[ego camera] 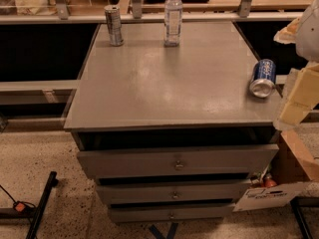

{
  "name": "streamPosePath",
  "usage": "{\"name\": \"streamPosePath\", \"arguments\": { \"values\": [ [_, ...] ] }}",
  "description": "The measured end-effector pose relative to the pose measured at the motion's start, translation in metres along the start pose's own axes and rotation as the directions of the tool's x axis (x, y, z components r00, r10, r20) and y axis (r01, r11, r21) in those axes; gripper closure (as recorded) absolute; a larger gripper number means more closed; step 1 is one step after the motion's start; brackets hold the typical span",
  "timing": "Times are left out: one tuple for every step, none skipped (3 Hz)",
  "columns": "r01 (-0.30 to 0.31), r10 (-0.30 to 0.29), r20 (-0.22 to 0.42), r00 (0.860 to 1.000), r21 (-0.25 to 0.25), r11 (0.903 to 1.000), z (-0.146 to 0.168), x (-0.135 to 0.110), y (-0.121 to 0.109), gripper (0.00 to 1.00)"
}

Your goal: Place pepsi can upright

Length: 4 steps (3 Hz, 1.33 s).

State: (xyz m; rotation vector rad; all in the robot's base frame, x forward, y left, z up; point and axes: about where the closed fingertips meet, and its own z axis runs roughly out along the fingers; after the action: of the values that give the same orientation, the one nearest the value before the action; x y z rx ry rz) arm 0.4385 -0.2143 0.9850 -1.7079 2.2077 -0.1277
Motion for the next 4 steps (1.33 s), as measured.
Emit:
{"name": "streamPosePath", "arguments": {
  "values": [
    [0.000,0.000,0.000,1.000,0.000,1.0000,0.000,0.000,0.000,0.00],
    [-0.047,0.047,-0.017,0.999,0.031,0.9984,-0.003,0.006,-0.015,0.00],
    [-0.144,0.148,-0.035,0.988,0.101,0.9844,0.013,0.016,-0.080,0.00],
    [-0.292,0.301,-0.035,0.953,0.161,0.9427,0.058,0.024,-0.169,0.00]
  ]
}}
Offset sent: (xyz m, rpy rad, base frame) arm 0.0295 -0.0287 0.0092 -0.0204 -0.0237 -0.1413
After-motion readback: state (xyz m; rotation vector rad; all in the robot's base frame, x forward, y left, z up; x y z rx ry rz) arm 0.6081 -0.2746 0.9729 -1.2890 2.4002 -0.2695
